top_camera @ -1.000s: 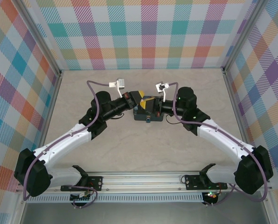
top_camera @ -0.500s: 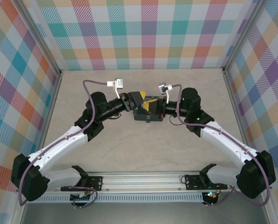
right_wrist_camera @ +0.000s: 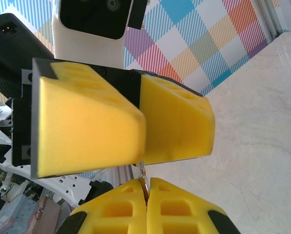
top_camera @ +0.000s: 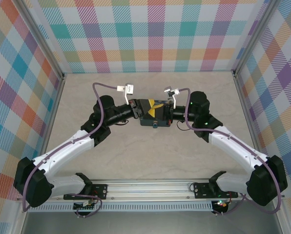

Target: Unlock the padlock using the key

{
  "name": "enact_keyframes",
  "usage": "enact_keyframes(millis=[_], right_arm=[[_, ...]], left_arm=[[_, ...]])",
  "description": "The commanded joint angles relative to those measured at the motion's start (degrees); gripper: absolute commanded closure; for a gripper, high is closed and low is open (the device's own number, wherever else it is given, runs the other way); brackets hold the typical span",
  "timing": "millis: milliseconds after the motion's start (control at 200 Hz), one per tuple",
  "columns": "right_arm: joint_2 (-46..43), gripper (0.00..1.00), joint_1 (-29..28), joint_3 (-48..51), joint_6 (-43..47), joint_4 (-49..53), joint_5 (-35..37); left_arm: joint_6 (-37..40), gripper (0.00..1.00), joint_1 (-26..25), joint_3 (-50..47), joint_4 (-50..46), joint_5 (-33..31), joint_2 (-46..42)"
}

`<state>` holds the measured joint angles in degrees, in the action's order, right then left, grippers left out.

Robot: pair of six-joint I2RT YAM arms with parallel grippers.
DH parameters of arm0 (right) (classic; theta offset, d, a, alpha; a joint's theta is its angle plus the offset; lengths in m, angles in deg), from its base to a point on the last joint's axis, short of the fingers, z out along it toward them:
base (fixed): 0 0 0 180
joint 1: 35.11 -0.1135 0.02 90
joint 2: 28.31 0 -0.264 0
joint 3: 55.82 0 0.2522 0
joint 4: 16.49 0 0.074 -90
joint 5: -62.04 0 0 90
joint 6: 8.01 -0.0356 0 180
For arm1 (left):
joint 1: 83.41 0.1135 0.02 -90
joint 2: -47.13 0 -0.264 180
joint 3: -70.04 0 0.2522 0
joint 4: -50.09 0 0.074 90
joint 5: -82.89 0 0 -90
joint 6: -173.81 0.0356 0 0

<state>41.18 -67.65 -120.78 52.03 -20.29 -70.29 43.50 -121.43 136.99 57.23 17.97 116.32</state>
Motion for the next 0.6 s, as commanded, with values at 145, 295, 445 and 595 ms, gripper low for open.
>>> enact_keyframes(millis=[145, 295, 445, 595], right_arm=[[-1.73, 0.86, 0.59, 0.31, -0.88, -2.33, -0.35], [-2.92, 0.73, 2.02, 2.72, -4.78, -7.85, -2.27], [-2.09, 0.67, 2.08, 3.3, -6.43, -10.23, -3.7], [-0.41, 0.63, 2.08, 3.2, -8.24, -12.67, -4.58]], left_arm=[[1.39, 1.0, -0.15, 1.04, 0.11, -0.07, -0.92], [1.07, 1.0, -0.12, 0.82, 0.35, -1.16, -1.59], [0.16, 1.0, -0.14, 0.43, 1.46, -1.42, -1.67], [-0.28, 1.0, -0.12, 0.39, 1.77, -1.53, -1.53]])
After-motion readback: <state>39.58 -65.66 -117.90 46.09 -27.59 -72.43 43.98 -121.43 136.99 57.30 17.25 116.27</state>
